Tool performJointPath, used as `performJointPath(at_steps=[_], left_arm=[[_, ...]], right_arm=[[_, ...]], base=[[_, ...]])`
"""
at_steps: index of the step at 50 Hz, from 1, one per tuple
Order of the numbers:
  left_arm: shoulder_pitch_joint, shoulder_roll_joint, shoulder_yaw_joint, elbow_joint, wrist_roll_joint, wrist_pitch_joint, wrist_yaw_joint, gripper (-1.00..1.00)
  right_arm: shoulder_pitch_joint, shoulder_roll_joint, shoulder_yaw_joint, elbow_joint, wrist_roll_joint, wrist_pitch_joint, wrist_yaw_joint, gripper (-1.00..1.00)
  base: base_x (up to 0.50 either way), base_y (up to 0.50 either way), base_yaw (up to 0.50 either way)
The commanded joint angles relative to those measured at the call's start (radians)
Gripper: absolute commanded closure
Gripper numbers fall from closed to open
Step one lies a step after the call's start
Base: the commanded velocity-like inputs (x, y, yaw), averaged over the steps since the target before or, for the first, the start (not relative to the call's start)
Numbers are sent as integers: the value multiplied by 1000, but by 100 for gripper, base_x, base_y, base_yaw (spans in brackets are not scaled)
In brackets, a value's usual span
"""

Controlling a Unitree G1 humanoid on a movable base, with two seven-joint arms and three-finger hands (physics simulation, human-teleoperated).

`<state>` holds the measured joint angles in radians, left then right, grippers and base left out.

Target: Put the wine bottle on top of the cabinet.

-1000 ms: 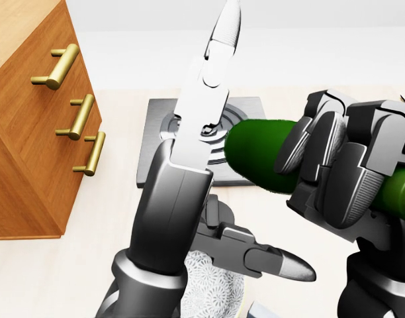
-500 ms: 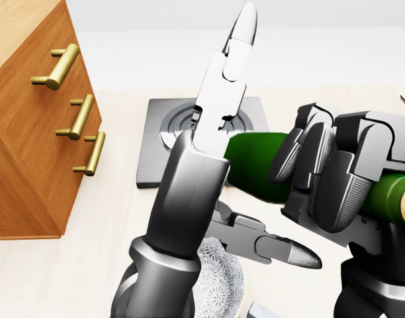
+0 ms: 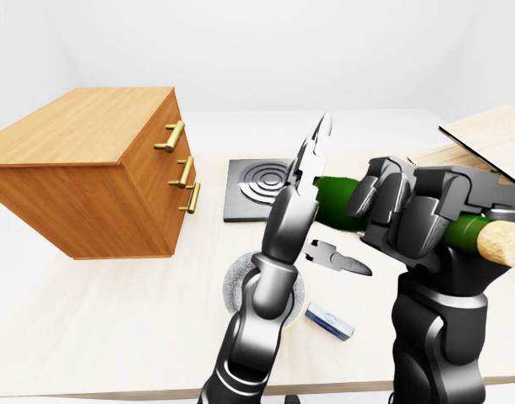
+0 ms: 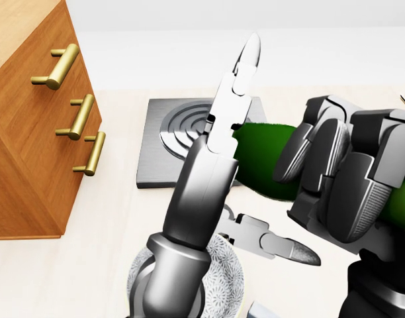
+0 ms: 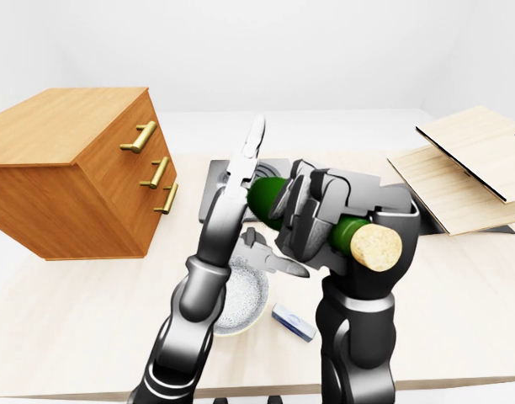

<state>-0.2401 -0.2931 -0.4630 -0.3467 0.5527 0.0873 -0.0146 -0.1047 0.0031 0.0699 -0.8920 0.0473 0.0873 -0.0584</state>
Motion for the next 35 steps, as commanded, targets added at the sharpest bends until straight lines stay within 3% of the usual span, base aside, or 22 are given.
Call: performJointPath(at_steps=[1,8,9,10,11,13,29,35], left_arm=[[17,19,15,86,-29,0,19,-100],[-28,-2,39,109,-9,0,11,-100],[-29,-4,36,103,-3,0,11,-66],[-30,-1,35,105,1,0,14,5],[-30,-1,36,109,4,0,17,51],[-25,0,35,113,5,0,12,99],[-29,-15,32,138,12,0,12,100],[-29,-10,41,160,3,0,17,100]], right_arm=[[-18,2,-2,-39,0,0,-9,100],[-8,9,29,-42,-11,0,-19,100],[-2,10,27,-34,-10,0,-17,100],[0,12,27,-34,-9,0,-17,100],[2,12,27,-35,-8,0,-17,100],[9,14,32,-41,-8,0,-19,100],[63,23,95,-87,17,0,-51,100],[51,14,67,-136,34,0,-47,100]], base=[[0,0,0],[0,0,0],[0,0,0],[0,0,0],[0,0,0],[0,0,0],[0,0,0],[0,0,0]])
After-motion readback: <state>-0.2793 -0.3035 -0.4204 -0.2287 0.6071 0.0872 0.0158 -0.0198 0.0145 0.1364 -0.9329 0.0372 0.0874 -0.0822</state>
